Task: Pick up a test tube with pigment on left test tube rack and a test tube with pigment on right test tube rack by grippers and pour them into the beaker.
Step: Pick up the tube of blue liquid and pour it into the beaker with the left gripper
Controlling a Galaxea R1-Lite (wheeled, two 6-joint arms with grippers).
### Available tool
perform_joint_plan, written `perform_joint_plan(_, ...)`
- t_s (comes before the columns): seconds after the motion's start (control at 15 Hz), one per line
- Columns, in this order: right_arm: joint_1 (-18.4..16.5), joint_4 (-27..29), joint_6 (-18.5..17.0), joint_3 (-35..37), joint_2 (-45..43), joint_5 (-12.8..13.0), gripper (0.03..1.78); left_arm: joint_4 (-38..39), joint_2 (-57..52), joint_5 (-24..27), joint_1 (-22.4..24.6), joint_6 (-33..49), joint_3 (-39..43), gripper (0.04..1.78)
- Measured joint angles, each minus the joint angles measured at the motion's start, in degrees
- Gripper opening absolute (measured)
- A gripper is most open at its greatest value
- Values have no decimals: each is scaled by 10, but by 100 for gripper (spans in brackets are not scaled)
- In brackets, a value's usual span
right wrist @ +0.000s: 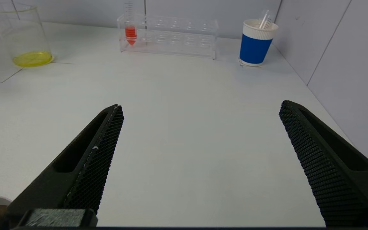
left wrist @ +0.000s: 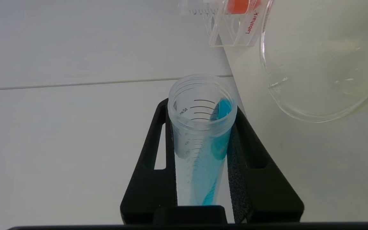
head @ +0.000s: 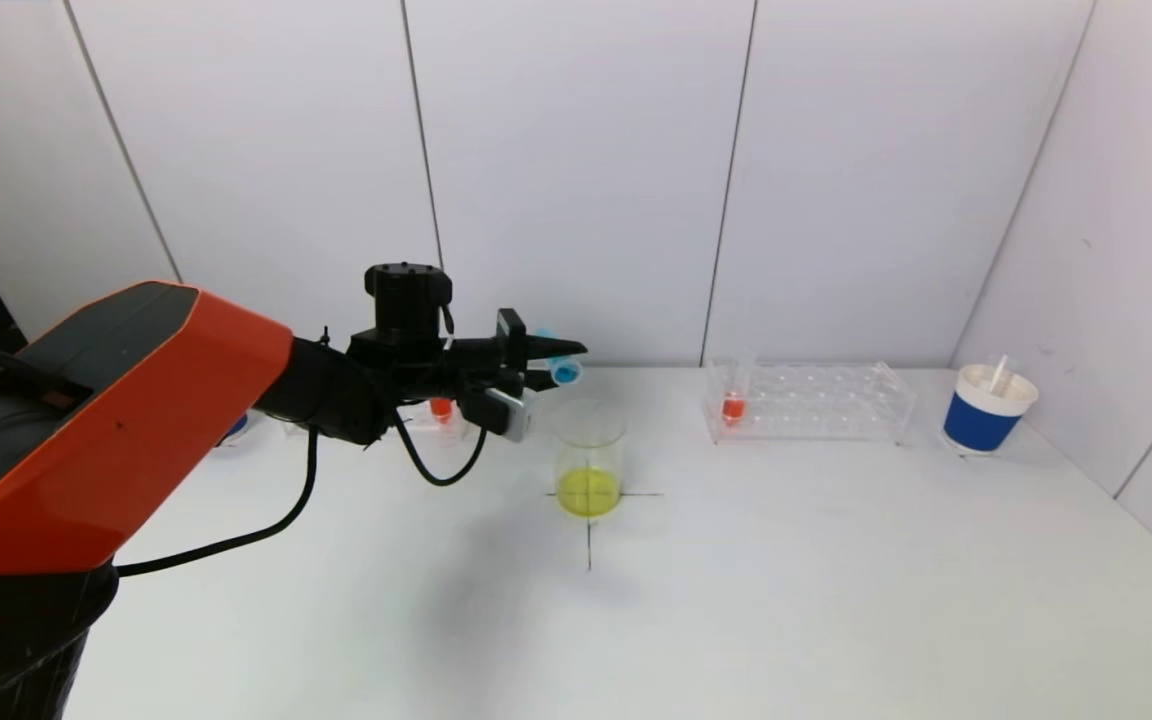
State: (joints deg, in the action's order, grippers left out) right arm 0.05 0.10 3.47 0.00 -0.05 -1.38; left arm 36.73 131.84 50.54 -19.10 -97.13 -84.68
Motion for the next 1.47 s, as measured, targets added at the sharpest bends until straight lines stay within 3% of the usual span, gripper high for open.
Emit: perform_joint_plan(1.47, 0, 0, 0, 0, 0, 0, 177, -90, -3, -41, -22, -131, -58, 46)
